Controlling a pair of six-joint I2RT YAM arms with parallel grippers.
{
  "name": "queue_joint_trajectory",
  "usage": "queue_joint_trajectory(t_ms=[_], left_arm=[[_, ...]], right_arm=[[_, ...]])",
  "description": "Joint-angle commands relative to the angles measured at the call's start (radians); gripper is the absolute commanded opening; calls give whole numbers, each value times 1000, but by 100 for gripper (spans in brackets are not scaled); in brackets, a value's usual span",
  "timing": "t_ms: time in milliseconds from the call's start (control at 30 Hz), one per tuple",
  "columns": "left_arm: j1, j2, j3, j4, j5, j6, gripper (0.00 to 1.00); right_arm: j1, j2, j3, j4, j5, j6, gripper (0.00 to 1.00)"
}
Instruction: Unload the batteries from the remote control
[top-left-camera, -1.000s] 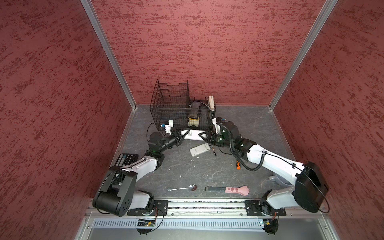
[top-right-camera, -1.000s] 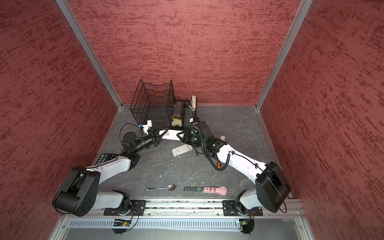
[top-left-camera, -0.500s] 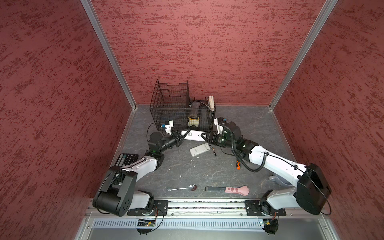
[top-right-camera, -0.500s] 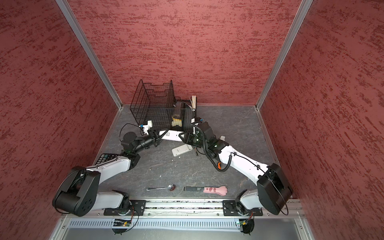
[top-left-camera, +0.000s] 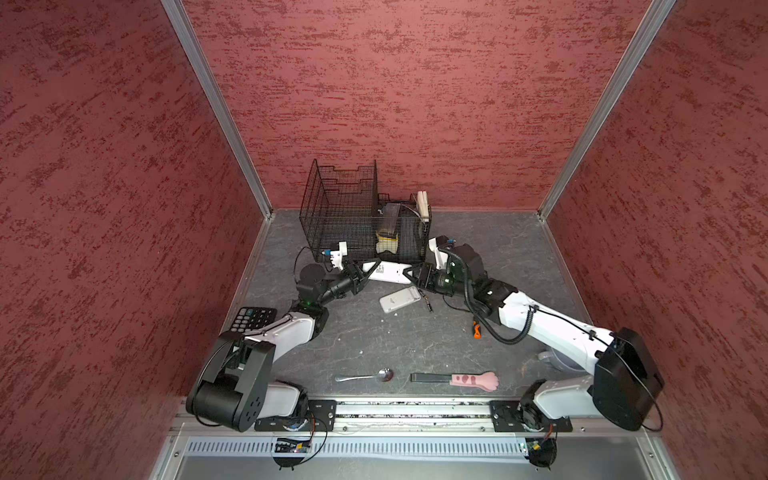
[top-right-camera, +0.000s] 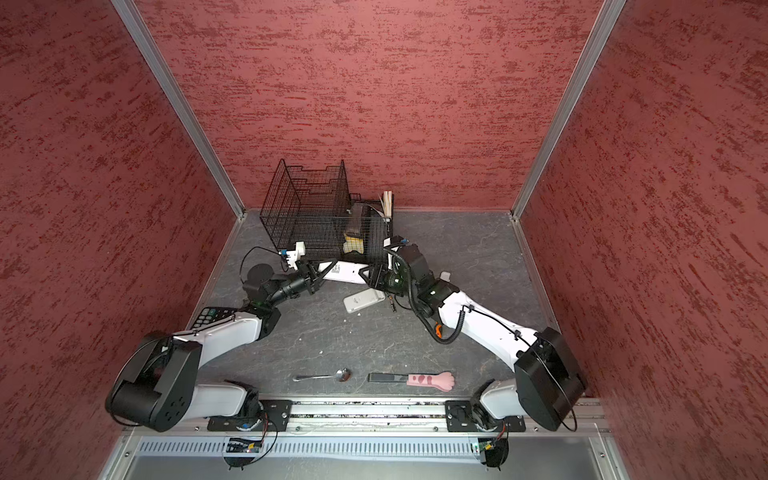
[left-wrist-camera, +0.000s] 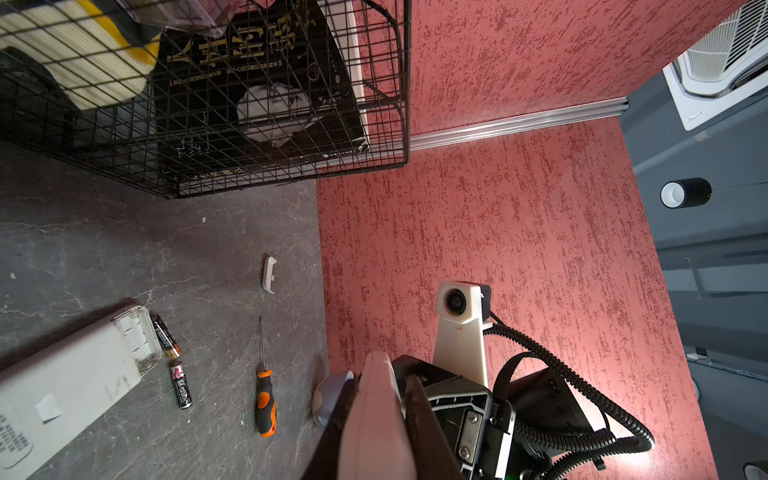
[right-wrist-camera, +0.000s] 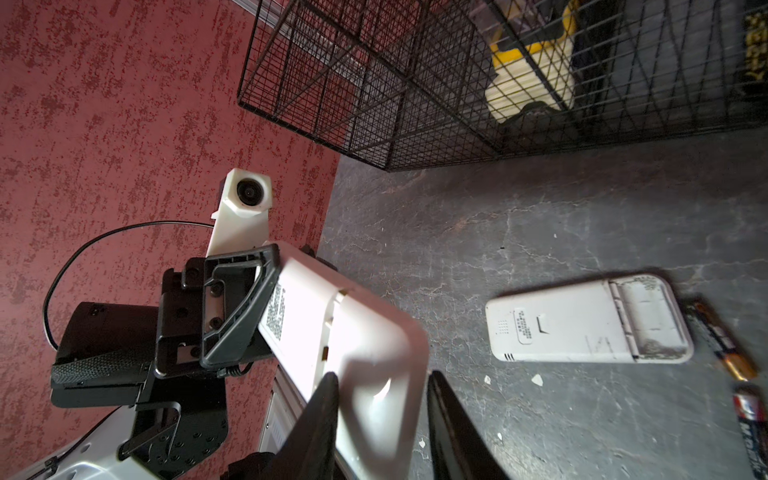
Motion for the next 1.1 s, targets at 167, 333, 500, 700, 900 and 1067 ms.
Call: queue_joint_trajectory(t_ms=[167,333,500,700,900,1067], left_arm=[[5,19,-12,49,17,32,0],[6,39,-12,63,22,33,0],[8,50,-18,73,23,37,0],[8,54,-19,81,25,33,0],[9,61,-19,83,31,39,0],[7,71,-18,99,35,33,0]], right_arm=[[-6,-20,1,15,-27,19,36],[-5,-19,9,12,-32,19,35],[-6,-19,17,4,-34,16,34],[-6,-12,18,14,-39,17,31],[-6,-10,24,17,-43,13,31],[-6,-9,26,27,-41,15,30]])
